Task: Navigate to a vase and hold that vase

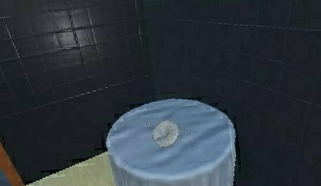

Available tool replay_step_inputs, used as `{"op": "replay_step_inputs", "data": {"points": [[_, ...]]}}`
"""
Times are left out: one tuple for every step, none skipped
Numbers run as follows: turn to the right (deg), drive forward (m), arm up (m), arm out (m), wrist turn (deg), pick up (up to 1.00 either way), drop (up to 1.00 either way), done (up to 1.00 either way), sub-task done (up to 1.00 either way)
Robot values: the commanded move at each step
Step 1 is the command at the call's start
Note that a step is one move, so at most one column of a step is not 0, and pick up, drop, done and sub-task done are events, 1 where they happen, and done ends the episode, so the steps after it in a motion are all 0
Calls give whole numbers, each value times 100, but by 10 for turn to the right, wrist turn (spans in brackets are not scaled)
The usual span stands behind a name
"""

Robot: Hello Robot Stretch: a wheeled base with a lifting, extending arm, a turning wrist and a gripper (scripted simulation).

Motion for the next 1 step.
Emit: {"op": "replay_step_inputs", "data": {"points": [[0, 0, 0, 0, 450, 0, 0, 0, 0]]}}
